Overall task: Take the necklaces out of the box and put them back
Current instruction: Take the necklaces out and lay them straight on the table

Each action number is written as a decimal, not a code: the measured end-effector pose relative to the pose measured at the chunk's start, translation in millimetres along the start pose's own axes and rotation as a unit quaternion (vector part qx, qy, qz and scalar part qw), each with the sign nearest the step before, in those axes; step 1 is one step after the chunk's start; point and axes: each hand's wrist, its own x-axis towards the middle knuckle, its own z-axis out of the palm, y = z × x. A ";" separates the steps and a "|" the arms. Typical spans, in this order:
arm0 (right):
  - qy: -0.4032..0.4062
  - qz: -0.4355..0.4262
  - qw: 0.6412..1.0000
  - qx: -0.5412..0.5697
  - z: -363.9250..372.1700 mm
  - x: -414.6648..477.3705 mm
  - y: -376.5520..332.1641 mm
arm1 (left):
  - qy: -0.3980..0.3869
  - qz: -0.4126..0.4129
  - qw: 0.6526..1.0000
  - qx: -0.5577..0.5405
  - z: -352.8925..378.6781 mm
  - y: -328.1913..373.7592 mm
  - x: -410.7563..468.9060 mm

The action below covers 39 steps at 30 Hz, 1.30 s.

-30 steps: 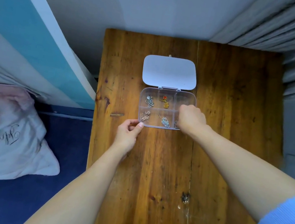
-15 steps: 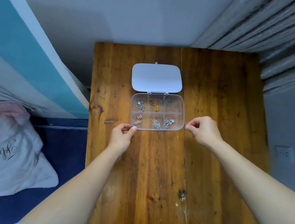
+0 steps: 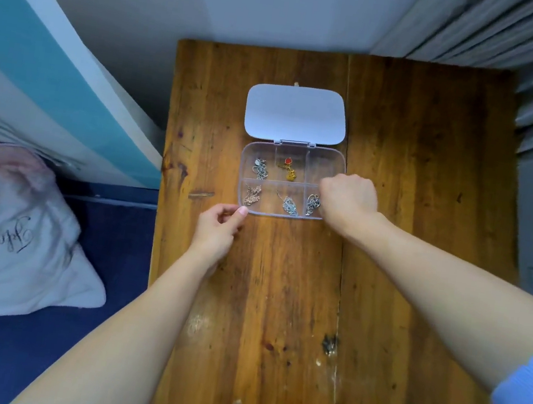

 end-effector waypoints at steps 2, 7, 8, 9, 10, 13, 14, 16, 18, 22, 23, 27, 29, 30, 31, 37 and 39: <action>0.014 -0.011 1.000 -0.022 1.7 3.6 -0.2 | 0.009 0.007 1.000 -0.006 1.2 -2.6 0.5; 0.021 -0.047 0.997 -0.060 3.7 2.7 -1.6 | 0.031 0.029 0.999 -0.005 5.4 -6.5 -2.2; 0.023 -0.050 0.997 -0.057 3.8 2.9 -0.7 | 0.034 0.031 0.999 -0.005 5.8 -6.5 -2.9; 0.029 -0.048 0.997 -0.049 4.5 3.4 0.7 | 0.036 0.031 0.999 -0.006 6.1 -6.7 -3.3; 0.038 -0.044 0.998 -0.034 5.5 3.6 3.0 | 0.038 0.028 0.999 -0.005 6.1 -5.9 -4.0; 0.066 -0.024 0.993 0.093 9.7 -1.7 16.4 | 0.041 0.008 0.999 -0.012 4.6 -1.0 -7.0; 0.071 -0.012 0.984 0.166 9.5 -6.8 22.9 | 0.041 0.000 0.999 -0.011 3.6 2.4 -8.8; 0.086 0.030 0.939 0.330 7.8 -19.6 38.4 | 0.063 0.004 0.998 0.021 1.4 8.3 -12.5; 0.088 0.084 0.870 0.477 7.8 -32.6 54.3 | 0.132 0.064 0.986 0.077 1.1 15.3 -18.2; 0.006 0.172 0.761 0.625 22.7 -55.0 77.4 | 0.171 0.274 0.927 0.192 28.7 40.2 -32.1; -0.016 0.194 0.735 0.650 28.4 -59.0 82.0 | 0.142 0.316 0.911 0.225 41.8 45.0 -32.5; -0.066 0.237 0.579 0.777 42.0 -71.5 96.0 | -0.008 0.394 0.840 0.372 94.6 49.7 -27.1; -0.081 0.235 0.537 0.806 44.1 -76.7 100.7 | -0.047 0.396 0.814 0.423 111.1 48.7 -26.1; -0.087 0.232 0.523 0.815 44.4 -78.6 102.1 | -0.057 0.395 0.801 0.447 117.2 48.1 -26.5; -0.091 0.229 0.513 0.823 44.4 -80.0 103.3 | -0.059 0.400 0.785 0.469 122.5 47.1 -27.1; -0.106 0.195 0.449 0.865 38.6 -87.8 112.8 | -0.080 0.424 0.750 0.501 132.0 41.9 -25.1; -0.097 0.197 0.441 0.870 39.1 -90.2 118.3 | -0.096 0.409 0.779 0.466 124.7 44.3 -22.8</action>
